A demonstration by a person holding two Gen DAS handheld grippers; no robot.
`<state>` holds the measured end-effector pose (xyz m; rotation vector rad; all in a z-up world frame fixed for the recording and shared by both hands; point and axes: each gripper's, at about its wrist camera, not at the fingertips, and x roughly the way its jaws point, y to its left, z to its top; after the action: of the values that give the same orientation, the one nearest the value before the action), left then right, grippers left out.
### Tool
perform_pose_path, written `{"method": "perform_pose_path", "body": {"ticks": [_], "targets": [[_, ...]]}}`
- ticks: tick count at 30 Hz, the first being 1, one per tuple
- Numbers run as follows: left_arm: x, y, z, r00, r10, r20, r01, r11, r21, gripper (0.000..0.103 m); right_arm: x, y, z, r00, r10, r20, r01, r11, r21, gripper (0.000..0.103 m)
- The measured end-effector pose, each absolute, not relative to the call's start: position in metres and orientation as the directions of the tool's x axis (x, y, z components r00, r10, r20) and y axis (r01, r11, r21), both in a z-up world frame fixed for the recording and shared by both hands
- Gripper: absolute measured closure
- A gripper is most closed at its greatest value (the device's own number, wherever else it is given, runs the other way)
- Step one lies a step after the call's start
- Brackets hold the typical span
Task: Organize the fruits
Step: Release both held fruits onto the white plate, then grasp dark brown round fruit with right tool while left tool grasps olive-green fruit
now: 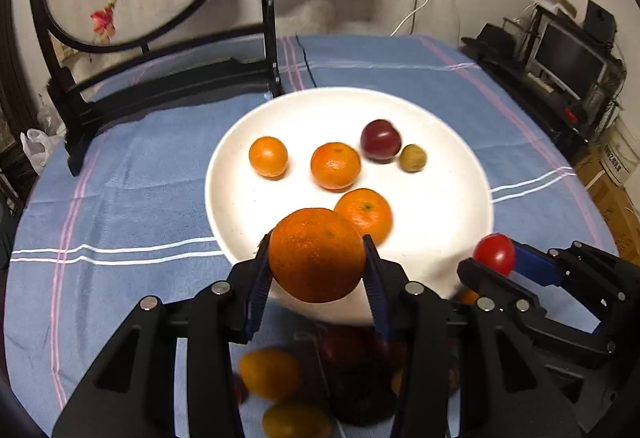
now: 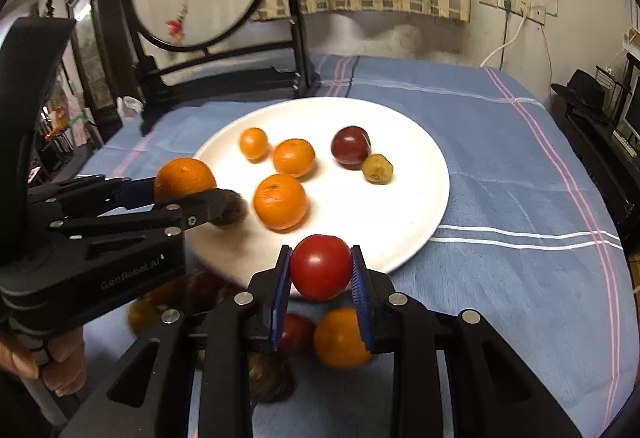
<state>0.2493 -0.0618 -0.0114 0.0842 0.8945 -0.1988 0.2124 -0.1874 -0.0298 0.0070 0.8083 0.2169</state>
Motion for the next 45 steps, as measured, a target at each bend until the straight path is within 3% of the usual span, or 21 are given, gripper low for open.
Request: {"method": "perform_pose_path", "body": {"ticks": [4,6,8,9,21,23,29,32,37,45], "targets": [[0.265,-0.063,-0.025,0.585,-0.126,-0.801,0.203,0.979,-0.006,0.061,0.227,-0.185,-0.042,0.651,0.186,-0.736,-0.179,0.98,0.089,0.072],[0.269,-0.061,-0.028,0.589,-0.124,-0.798,0.192,0.981,-0.011,0.06,0.229,-0.185,-0.045,0.654,0.179,-0.735,-0.172,0.981,0.086,0.062],[0.27,-0.057,-0.026,0.59,-0.131,-0.797,0.175,0.984,-0.032,0.046,0.226,-0.184,-0.044,0.661,0.179,-0.729,-0.178,0.981,0.079,0.06],[0.269,-0.055,-0.024,0.596,-0.134,-0.792,0.17,0.985,-0.039,0.045,0.224,-0.184,-0.042,0.661,0.183,-0.728,-0.186,0.98,0.078,0.06],[0.212,-0.029,0.007,0.67,-0.105,-0.735,0.132,0.991,-0.022,0.042,0.18,-0.192,-0.035,0.673,0.221,-0.705,-0.208,0.972,0.106,0.056],[0.199,-0.024,0.007,0.674,-0.101,-0.732,0.124,0.992,-0.022,0.04,0.172,-0.194,-0.035,0.675,0.222,-0.703,-0.208,0.972,0.107,0.049],[0.169,-0.006,-0.009,0.668,-0.074,-0.741,0.094,0.995,-0.015,0.036,0.142,-0.198,-0.038,0.666,0.227,-0.711,-0.216,0.971,0.107,0.047],[0.164,0.005,-0.021,0.647,-0.096,-0.756,0.087,0.995,-0.052,0.035,0.126,-0.191,-0.045,0.647,0.236,-0.725,-0.251,0.964,0.089,0.04],[0.166,0.017,-0.031,0.648,-0.143,-0.748,0.087,0.99,-0.114,0.035,0.113,-0.172,-0.058,0.613,0.223,-0.758,-0.29,0.956,0.047,0.04],[0.164,0.017,-0.033,0.648,-0.114,-0.753,0.081,0.993,-0.081,0.032,0.13,-0.151,-0.076,0.583,0.16,-0.797,-0.289,0.957,-0.02,0.04]]}}
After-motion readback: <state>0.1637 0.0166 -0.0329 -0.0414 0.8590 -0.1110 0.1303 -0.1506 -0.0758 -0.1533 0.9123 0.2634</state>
